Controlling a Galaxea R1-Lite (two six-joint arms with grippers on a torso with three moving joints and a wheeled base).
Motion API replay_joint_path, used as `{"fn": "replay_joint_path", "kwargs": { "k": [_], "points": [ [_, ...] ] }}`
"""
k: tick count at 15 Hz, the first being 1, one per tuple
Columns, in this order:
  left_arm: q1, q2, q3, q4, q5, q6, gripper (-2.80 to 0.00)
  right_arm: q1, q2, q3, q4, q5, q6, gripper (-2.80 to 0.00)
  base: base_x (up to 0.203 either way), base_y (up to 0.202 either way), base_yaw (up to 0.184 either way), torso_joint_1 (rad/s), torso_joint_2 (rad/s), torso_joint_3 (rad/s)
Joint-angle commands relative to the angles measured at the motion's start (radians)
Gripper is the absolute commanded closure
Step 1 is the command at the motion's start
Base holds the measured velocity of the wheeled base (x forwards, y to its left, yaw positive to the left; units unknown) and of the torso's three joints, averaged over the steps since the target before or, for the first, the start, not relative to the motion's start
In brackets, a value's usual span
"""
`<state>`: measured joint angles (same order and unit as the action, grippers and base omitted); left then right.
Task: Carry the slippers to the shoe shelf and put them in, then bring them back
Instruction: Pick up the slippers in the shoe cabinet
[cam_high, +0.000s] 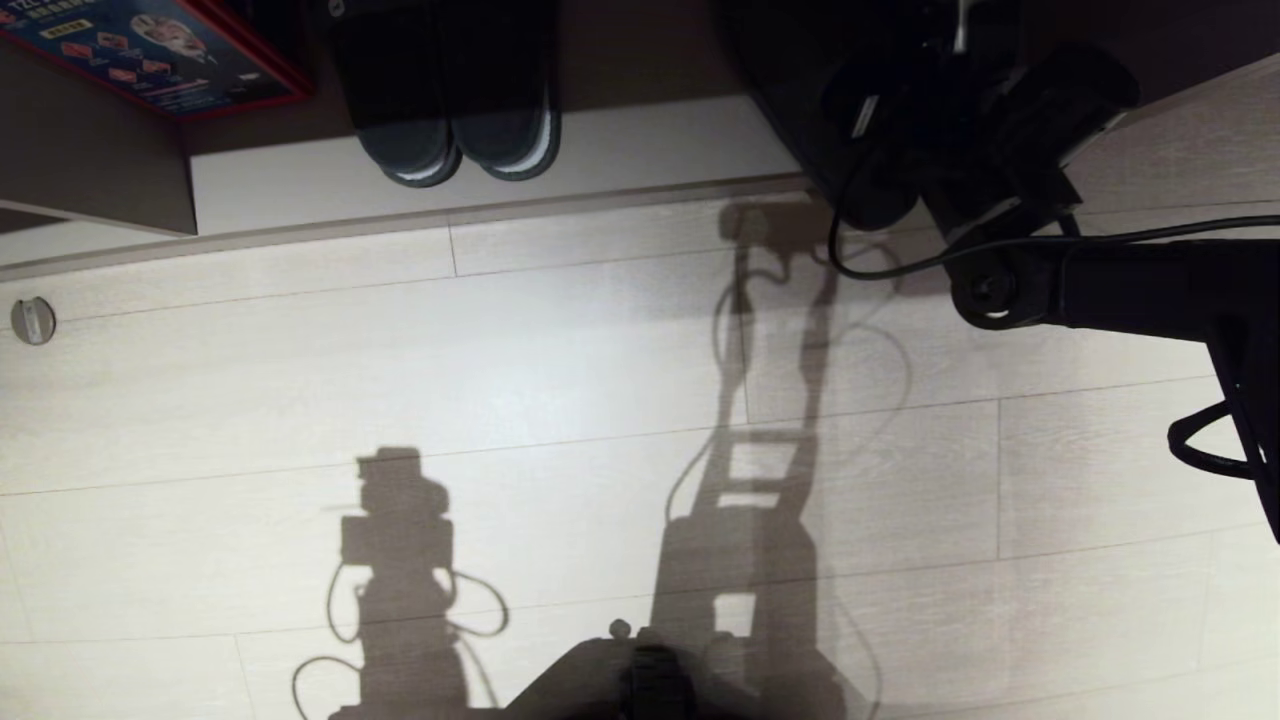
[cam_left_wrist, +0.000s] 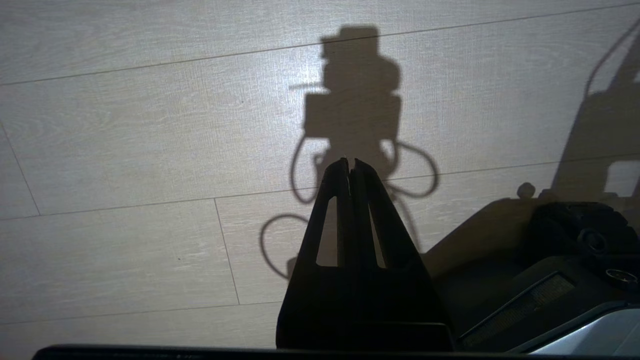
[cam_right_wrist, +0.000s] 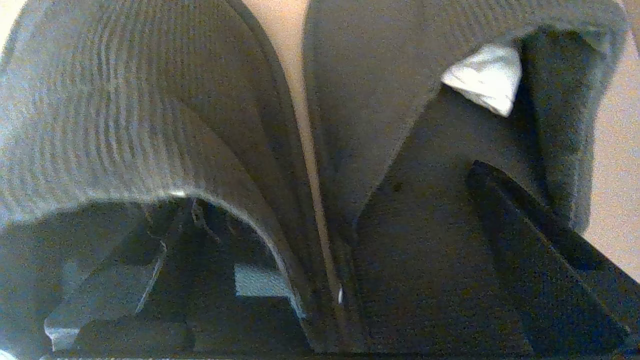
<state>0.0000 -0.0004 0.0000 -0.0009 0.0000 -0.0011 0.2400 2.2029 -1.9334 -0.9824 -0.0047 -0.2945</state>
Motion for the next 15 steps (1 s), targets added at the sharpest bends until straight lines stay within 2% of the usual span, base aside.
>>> {"fn": "replay_joint_path", "kwargs": {
  "k": [1,10,11,15],
  "points": [
    [0.0,0.0,0.0,-0.001,0.0,0.0,0.0,-0.004,0.021,0.001,-0.013,0.001,0.012,-2.8,0.0,0.0,0.0,0.0,0.0,0.0],
    [0.0,0.0,0.0,-0.001,0.0,-0.002,0.0,-0.004,0.02,0.002,-0.006,0.018,0.032,-2.8,0.0,0.0,0.0,0.0,0.0,0.0],
    [0.0,0.0,0.0,-0.001,0.0,-0.004,0.0,-0.004,0.019,0.002,-0.015,0.018,0.044,0.0,0.0,0.0,0.0,0.0,0.0,0.0],
    [0.0,0.0,0.0,-0.001,0.0,-0.004,0.0,-0.004,0.012,0.002,-0.025,0.025,0.051,0.0,0.0,0.0,0.0,0.0,0.0,0.0]
  ]
}}
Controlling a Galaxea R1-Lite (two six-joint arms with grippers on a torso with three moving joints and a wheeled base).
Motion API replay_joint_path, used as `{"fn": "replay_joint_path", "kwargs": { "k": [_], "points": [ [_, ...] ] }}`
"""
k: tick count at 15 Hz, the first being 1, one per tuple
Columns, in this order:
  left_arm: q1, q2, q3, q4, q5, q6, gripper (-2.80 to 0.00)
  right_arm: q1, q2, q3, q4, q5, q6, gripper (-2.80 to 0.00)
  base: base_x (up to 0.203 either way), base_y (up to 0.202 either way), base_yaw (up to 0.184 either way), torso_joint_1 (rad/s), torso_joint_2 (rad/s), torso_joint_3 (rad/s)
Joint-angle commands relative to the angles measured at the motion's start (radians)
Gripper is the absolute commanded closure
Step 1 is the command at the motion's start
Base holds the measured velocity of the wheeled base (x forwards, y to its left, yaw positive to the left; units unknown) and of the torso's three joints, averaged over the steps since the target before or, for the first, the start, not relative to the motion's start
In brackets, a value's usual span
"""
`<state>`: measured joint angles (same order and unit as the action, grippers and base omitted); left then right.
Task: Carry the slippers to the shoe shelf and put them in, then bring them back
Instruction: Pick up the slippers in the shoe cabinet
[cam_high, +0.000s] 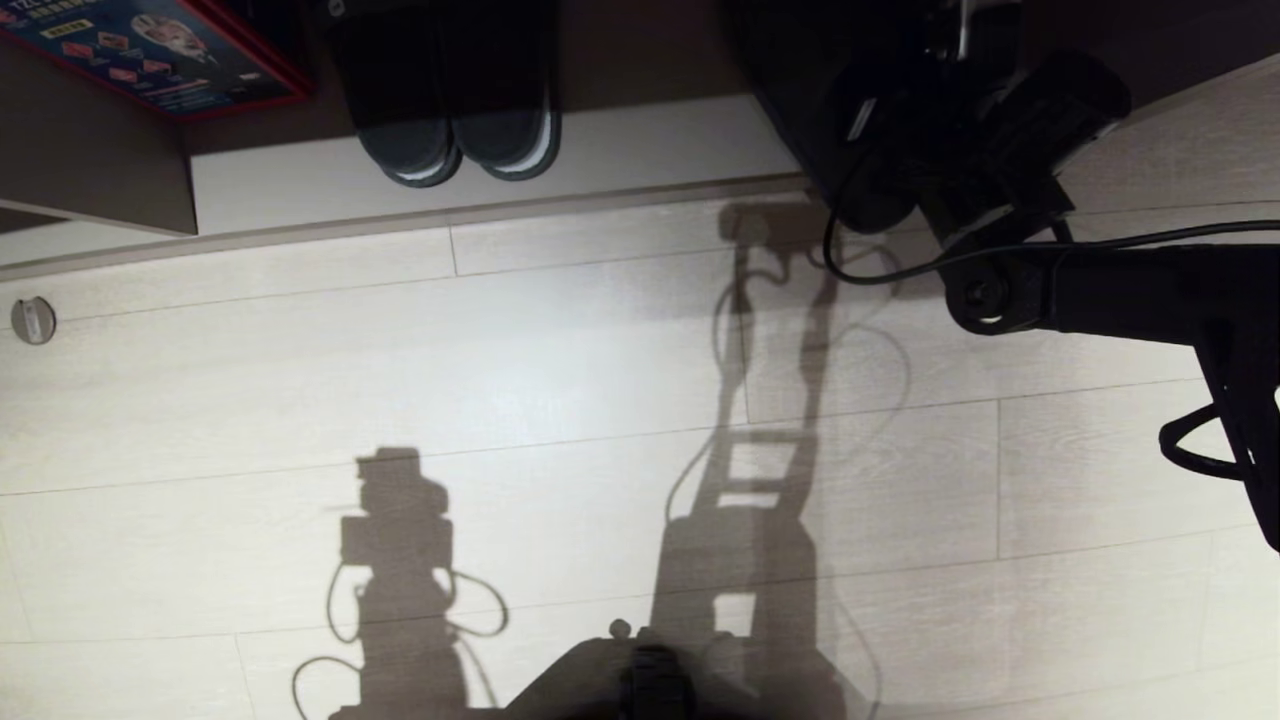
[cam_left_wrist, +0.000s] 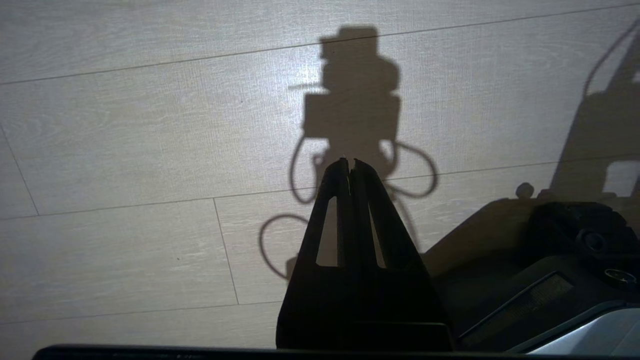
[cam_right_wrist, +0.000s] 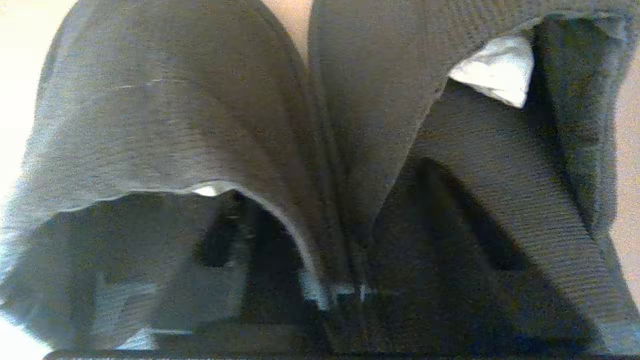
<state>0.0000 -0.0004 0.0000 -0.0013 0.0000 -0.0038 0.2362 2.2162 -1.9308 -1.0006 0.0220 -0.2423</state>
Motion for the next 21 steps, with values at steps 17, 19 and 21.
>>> {"fn": "replay_joint_path", "kwargs": {
  "k": [17,19,21],
  "points": [
    [0.0,0.0,0.0,0.0,0.0,-0.002,0.0,0.03,-0.362,0.493,-0.053,0.047,0.015,0.0,0.0,0.0,0.0,0.0,0.0,0.0],
    [0.002,0.0,0.0,0.0,0.0,-0.002,0.0,0.046,-0.462,0.644,-0.063,0.064,0.015,0.0,0.0,0.0,0.0,0.0,0.0,0.0],
    [0.0,0.0,0.0,0.0,0.0,-0.001,0.0,0.062,-0.56,0.824,-0.071,0.075,0.014,0.0,0.0,0.0,0.0,0.0,0.0,0.0]
  ]
}}
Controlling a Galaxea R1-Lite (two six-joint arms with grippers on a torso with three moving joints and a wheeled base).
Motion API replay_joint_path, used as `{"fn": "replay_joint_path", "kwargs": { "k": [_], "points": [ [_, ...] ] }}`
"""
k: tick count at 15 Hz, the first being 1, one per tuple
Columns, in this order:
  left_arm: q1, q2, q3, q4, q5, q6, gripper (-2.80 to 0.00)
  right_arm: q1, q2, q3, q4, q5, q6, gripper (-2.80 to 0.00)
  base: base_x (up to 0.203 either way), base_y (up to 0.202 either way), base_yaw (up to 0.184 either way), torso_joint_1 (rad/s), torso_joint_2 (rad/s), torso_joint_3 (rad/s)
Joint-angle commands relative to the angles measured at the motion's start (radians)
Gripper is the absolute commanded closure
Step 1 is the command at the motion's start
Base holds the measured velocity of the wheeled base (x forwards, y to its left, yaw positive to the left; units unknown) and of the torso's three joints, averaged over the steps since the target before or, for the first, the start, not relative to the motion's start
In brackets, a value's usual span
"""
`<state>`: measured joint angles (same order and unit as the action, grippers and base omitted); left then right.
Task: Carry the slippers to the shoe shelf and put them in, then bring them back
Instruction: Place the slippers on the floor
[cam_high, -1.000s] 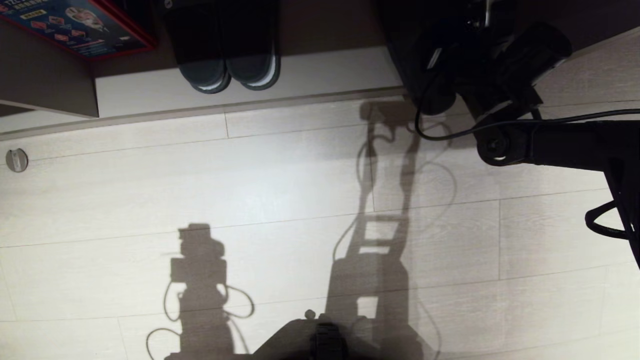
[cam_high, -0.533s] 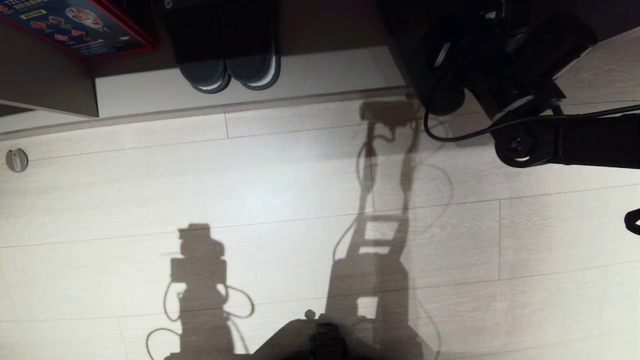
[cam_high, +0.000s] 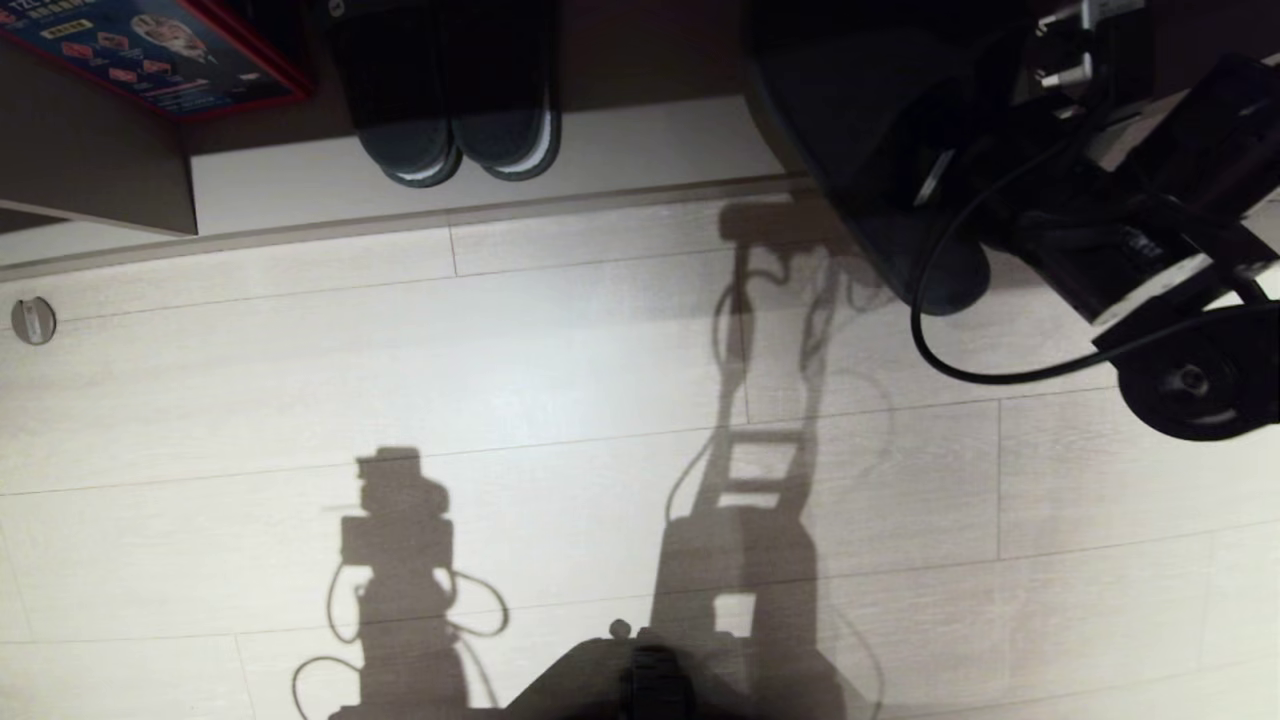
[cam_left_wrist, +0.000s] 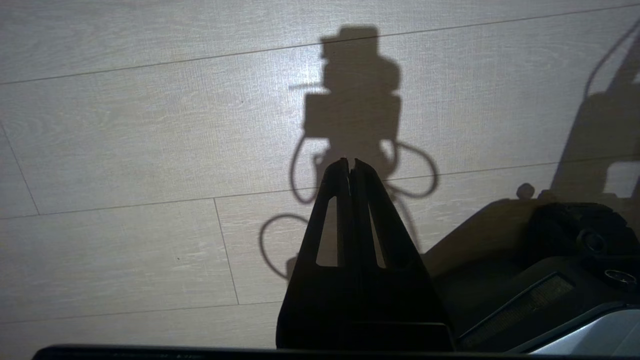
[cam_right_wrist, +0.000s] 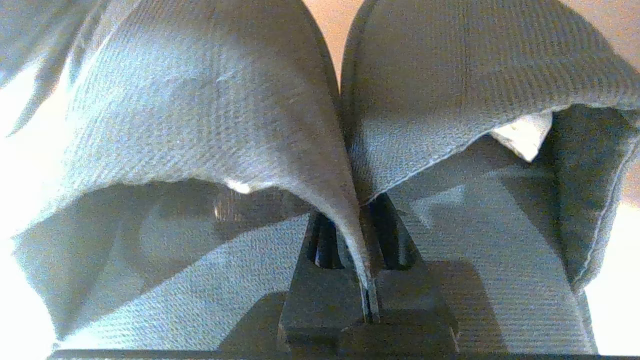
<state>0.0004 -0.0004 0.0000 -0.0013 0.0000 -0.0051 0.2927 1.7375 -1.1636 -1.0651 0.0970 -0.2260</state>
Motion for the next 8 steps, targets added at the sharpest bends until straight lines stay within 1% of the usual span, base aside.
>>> {"fn": "replay_joint_path", "kwargs": {
  "k": [1,3,6,8],
  "points": [
    [0.001,0.0,0.0,0.0,0.0,-0.001,0.0,0.012,-0.144,0.141,-0.008,0.002,-0.002,0.0,0.0,0.0,0.0,0.0,0.0,0.0],
    [0.0,0.0,0.0,0.0,0.0,-0.001,0.0,0.032,-0.271,0.3,-0.005,0.004,-0.002,0.0,0.0,0.0,0.0,0.0,0.0,0.0],
    [0.001,0.0,0.0,0.0,0.0,0.0,0.0,0.046,-0.395,0.517,0.003,-0.002,-0.003,0.0,0.0,0.0,0.0,0.0,0.0,0.0],
    [0.001,0.0,0.0,0.0,0.0,0.001,0.0,0.048,-0.49,0.592,0.039,-0.006,-0.002,0.0,0.0,0.0,0.0,0.0,0.0,0.0]
  ]
}}
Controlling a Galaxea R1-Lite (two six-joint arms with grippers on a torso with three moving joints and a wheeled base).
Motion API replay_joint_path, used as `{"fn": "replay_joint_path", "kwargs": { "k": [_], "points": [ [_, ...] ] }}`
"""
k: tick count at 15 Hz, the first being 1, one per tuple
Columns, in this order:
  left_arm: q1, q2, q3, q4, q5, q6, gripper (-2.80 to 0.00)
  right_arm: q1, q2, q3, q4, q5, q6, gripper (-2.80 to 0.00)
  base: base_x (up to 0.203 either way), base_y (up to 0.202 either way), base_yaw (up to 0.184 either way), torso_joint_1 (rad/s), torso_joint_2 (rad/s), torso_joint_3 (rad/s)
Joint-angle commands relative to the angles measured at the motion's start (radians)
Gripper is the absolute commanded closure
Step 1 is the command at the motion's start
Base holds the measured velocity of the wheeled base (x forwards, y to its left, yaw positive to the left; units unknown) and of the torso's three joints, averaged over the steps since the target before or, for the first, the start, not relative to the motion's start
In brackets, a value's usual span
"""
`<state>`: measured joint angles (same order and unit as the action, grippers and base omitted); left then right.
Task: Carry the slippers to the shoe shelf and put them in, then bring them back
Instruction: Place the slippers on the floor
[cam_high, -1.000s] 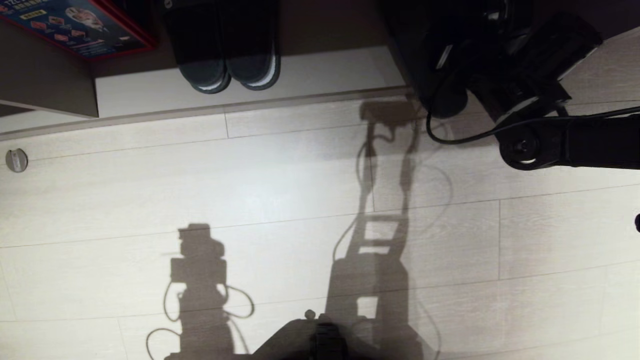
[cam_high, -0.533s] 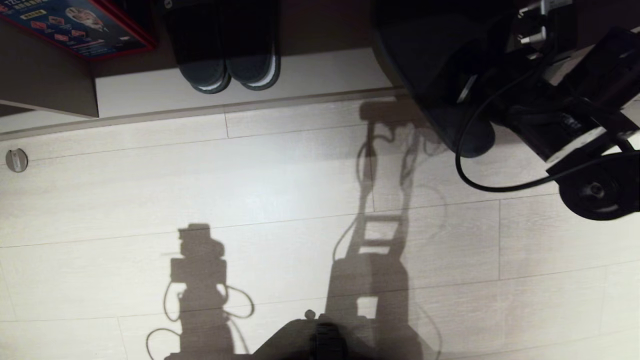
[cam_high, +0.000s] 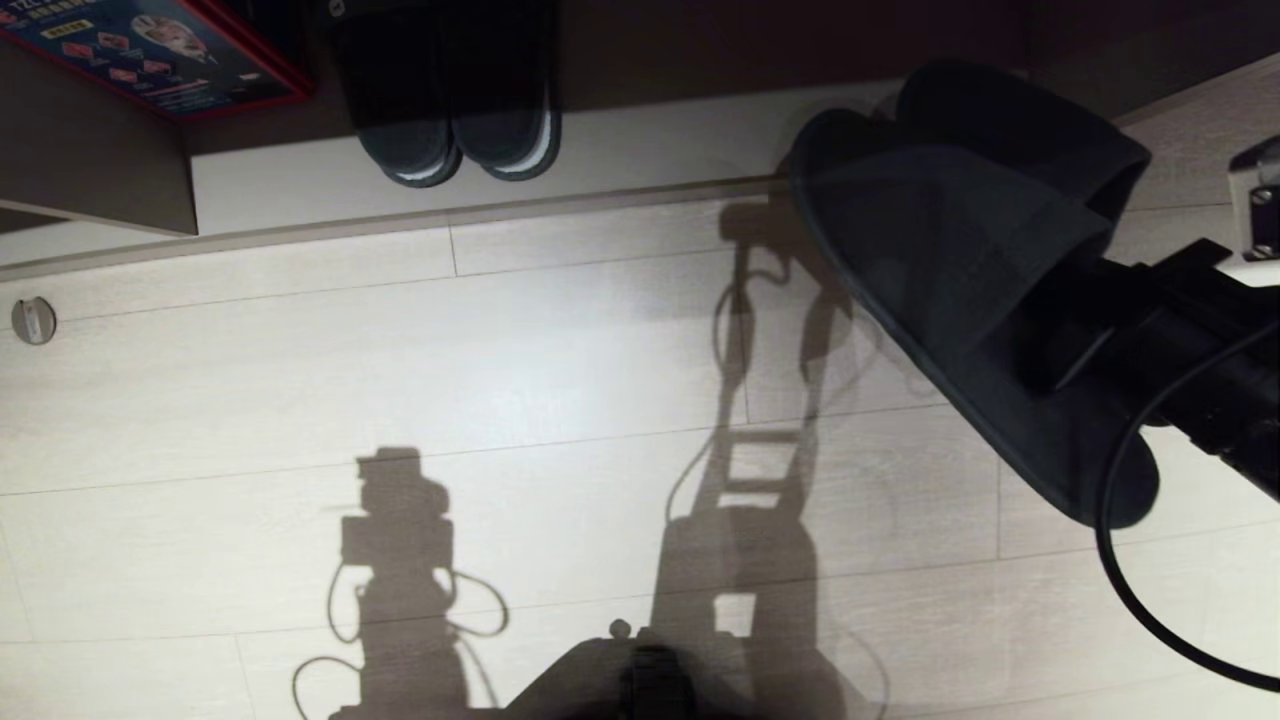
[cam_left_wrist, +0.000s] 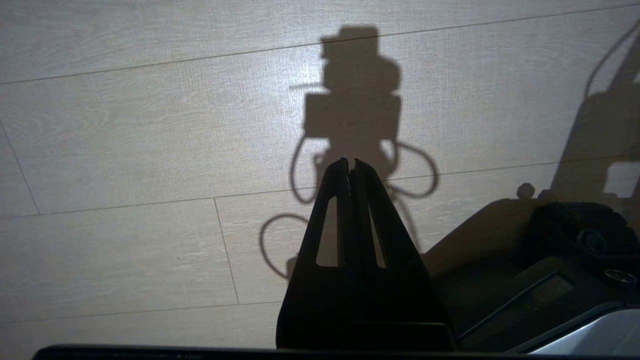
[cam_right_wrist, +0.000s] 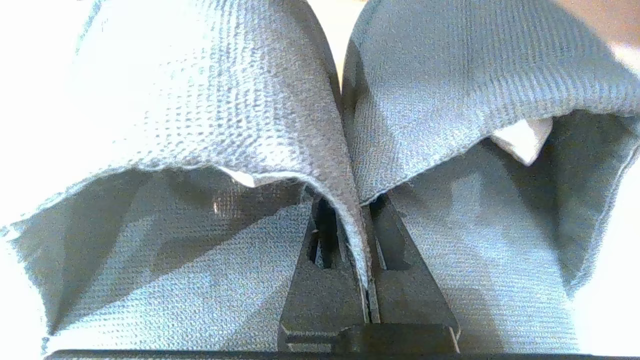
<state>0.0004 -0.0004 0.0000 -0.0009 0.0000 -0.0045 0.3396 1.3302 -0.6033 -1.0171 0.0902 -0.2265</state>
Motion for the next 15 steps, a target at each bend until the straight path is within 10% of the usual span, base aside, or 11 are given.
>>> {"fn": "replay_joint_path", "kwargs": {
  "k": [1,15],
  "points": [
    [0.001,0.0,0.0,-0.001,0.0,0.0,0.0,0.002,-0.139,0.05,0.039,0.0,-0.001,0.0,0.0,0.0,0.0,0.0,0.0,0.0],
    [0.0,0.0,0.0,-0.001,0.0,0.0,0.0,-0.169,-0.951,0.277,0.559,-0.021,0.122,0.0,0.0,0.0,0.0,0.0,0.0,0.0]
  ]
}}
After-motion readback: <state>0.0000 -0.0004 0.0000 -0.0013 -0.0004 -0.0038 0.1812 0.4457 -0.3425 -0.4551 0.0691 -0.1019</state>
